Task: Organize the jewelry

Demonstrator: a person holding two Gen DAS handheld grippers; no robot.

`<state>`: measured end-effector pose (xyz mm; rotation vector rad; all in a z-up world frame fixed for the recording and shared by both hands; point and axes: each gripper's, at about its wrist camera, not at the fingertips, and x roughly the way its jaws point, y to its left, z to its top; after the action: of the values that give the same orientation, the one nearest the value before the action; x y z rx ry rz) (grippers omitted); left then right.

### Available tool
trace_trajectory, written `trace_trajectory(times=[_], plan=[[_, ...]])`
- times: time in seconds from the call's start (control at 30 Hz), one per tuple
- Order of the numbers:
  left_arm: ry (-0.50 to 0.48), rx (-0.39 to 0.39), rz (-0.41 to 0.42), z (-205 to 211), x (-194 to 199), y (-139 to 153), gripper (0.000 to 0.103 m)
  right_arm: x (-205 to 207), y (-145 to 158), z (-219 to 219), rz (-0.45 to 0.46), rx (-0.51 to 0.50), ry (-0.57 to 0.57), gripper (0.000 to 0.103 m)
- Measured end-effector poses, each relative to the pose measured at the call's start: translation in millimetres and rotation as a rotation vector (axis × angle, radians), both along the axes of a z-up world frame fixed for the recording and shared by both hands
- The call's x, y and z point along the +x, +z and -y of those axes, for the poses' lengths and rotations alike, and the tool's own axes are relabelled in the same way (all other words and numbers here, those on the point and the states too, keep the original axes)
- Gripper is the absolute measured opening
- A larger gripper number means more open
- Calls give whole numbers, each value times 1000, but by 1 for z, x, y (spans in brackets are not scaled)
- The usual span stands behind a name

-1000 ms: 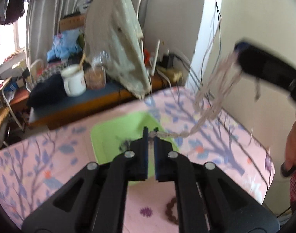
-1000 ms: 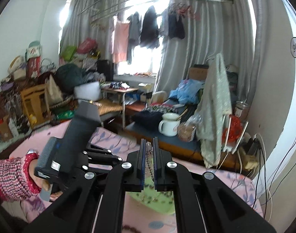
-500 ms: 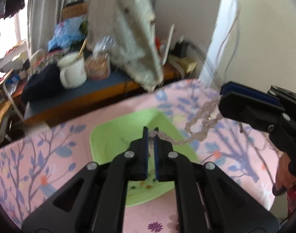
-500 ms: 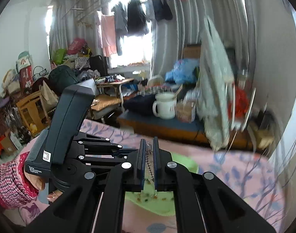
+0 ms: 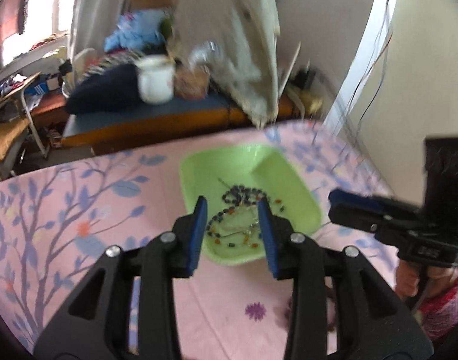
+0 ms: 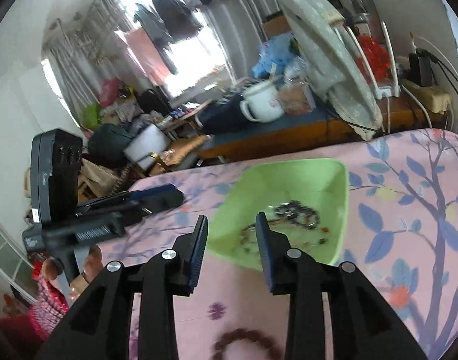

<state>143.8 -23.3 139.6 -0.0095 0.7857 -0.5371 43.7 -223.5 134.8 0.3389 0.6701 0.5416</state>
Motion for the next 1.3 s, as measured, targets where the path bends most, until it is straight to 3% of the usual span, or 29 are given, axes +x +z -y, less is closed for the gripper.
trace_trajectory(times=[0.1, 0.17, 0.33, 0.47, 0.7, 0.93, 1.07, 1.27, 1.3], plan=[[66, -19, 78, -50, -34, 12, 45, -23, -5, -23, -30, 18, 99, 5], [124, -12, 94, -82, -50, 9, 47, -34, -20, -45, -75, 3, 175, 5], [294, 30, 29, -153, -78, -27, 47, -58, -59, -101, -86, -116, 270, 3], [355, 33, -32, -181, -96, -61, 47, -65, -83, -142, -109, -180, 344, 0], [335, 4, -75, -179, -109, -90, 47, -44, -109, -170, -130, -259, 358, 0], [319, -3, -54, -179, -114, -89, 47, -99, -89, -183, -65, -185, 496, 0], [299, -16, -58, -175, -115, -90, 47, -120, -106, -205, -145, -149, 625, 0], [263, -13, -65, -172, -119, -94, 47, -111, -103, -176, -117, -115, 530, 0], [248, -17, -64, -169, -121, -94, 47, -107, -98, -165, -101, -105, 491, 6]])
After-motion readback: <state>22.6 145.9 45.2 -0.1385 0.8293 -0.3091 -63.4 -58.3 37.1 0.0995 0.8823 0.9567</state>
